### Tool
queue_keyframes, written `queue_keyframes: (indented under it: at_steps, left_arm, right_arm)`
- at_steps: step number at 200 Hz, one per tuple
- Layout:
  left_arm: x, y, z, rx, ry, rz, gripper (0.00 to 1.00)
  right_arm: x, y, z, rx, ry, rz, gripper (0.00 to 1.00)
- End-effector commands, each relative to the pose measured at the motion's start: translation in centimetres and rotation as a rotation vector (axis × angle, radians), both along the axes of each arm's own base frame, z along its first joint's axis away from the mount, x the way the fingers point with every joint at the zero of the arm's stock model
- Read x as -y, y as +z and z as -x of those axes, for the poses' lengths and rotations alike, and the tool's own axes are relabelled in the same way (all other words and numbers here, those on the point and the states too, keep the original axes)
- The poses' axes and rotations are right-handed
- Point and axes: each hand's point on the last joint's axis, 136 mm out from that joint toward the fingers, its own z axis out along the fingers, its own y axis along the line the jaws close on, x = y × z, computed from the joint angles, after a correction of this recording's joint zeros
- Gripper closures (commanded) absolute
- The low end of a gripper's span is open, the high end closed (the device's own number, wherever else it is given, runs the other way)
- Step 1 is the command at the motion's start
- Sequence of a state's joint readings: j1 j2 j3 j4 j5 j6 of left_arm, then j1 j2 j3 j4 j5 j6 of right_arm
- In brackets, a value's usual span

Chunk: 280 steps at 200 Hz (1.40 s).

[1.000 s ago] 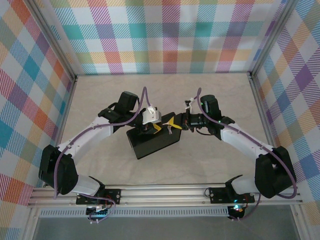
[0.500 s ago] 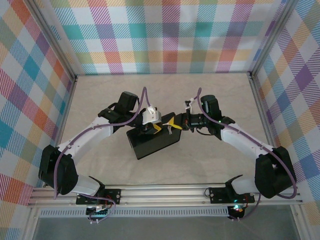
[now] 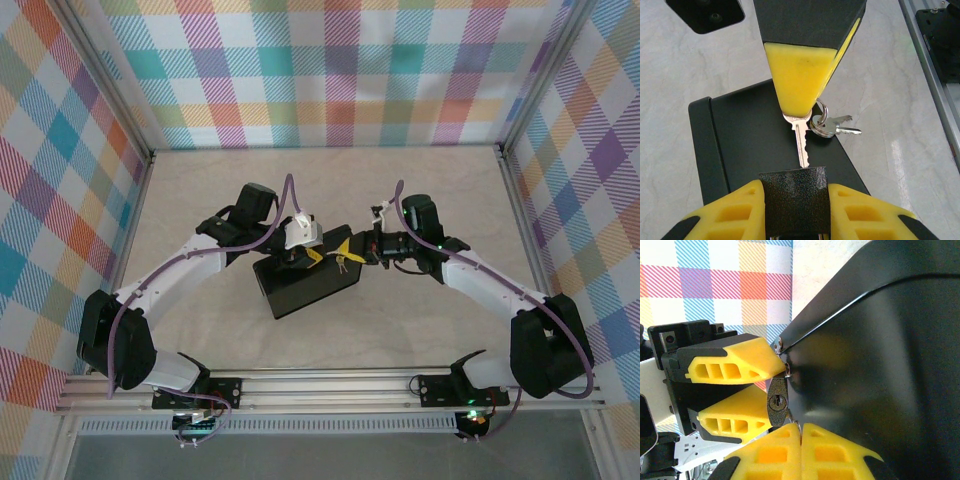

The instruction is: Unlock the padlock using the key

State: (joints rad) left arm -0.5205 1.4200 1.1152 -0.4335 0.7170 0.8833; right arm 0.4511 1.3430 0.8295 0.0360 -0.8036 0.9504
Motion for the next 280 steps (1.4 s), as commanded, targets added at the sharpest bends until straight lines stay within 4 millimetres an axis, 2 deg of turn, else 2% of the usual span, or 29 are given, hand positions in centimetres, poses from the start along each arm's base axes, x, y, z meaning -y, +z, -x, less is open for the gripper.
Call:
queue_keyframes:
  at_steps: [1,92,201,252,280]
  left_arm:
    - [0.6,0.1,1.1,-0.007,-0.054,0.027,0.82]
    - [0.5,0.3,1.2,-0.015,-0.057,0.02,0.82]
    - [0.5,0.6,1.1,-0.011,-0.052,0.02,0.82]
    - [0.5,0.5,1.1,-0.013,-0.055,0.022,0.82]
    - [0.7,0.6,1.9,-0.018,-0.096,0.027,0.82]
  right_arm:
    - [-0.1,1.9,-0.1,0.067,0.011,-0.029,0.97]
    - [0.6,2.2,-0.2,0.084,-0.013,-0.019,0.97]
    - [-1.2,2.1,0.8,0.073,0.071,-0.046,0.96]
    - [-1.4,2.4,1.0,0.081,0.09,-0.054,0.96]
    - [-1.5,3.0,1.2,0.083,0.106,-0.077,0.96]
